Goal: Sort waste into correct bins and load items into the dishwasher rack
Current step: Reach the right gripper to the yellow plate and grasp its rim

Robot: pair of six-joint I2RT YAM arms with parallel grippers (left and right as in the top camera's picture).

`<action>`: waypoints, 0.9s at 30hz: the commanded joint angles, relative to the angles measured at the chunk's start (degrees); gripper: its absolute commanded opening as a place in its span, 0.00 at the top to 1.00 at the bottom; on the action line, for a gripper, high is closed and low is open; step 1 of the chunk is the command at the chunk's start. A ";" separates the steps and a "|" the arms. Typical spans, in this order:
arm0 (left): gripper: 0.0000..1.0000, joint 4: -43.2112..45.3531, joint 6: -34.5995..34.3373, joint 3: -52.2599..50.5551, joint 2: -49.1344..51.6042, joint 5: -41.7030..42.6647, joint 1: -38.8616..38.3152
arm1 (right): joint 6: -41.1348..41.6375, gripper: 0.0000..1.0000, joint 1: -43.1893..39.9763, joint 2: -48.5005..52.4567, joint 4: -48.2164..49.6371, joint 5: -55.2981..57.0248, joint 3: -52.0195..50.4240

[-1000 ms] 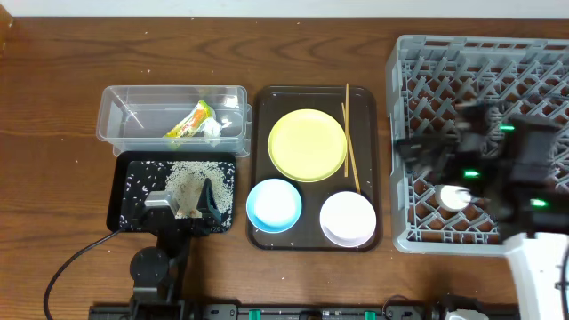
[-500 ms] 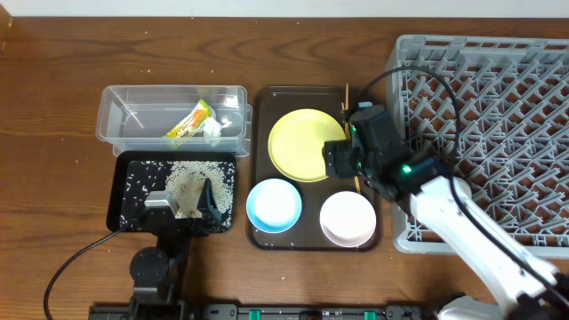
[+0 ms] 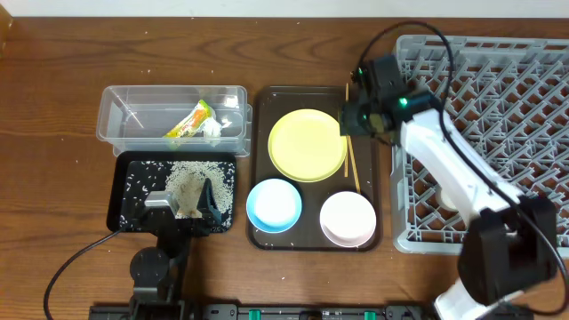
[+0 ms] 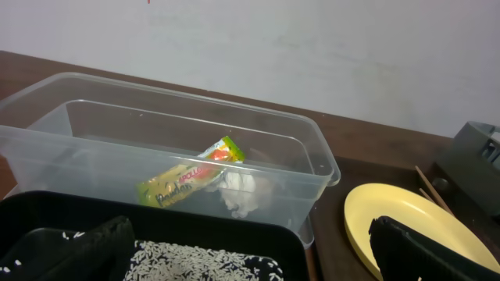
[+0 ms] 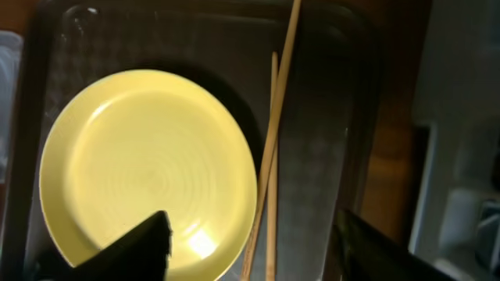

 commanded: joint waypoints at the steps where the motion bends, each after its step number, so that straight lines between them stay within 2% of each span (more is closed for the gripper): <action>1: 0.02 -1.84 0.46 -1.01 -0.24 0.61 0.20 | 3.43 0.46 0.00 3.19 -2.47 -1.44 2.27; 5: 0.02 -1.84 0.46 -1.01 -0.24 0.61 0.20 | 4.24 0.62 0.00 6.80 -2.95 -11.47 2.12; 7: 0.02 -1.84 0.46 -1.01 -0.24 0.61 0.20 | 5.31 0.62 0.31 8.50 -6.45 -17.05 2.08; 10: 0.02 -1.84 0.46 -1.01 -0.24 0.61 0.20 | 7.56 0.55 1.49 11.34 -11.74 -17.97 1.75; 15: 0.02 -1.84 0.46 -1.01 -0.24 0.61 0.20 | 10.67 0.57 4.81 15.82 -10.05 -17.99 -0.17; 17: 0.02 -1.84 0.46 -1.01 -0.24 0.63 0.20 | 11.23 0.66 5.46 16.74 -8.96 -17.92 -0.17; 19: 0.02 -1.84 0.46 -1.01 -0.24 0.61 0.20 | 12.24 0.80 5.51 16.55 -8.02 -16.83 -0.15; 23: 0.02 -1.84 0.46 -1.01 -0.24 0.63 0.20 | 13.00 0.98 4.70 14.01 -6.95 -13.86 -0.11; 27: 0.02 -1.84 0.46 -1.01 -0.24 0.63 0.20 | 12.70 0.99 3.56 8.83 -6.25 -10.84 -0.11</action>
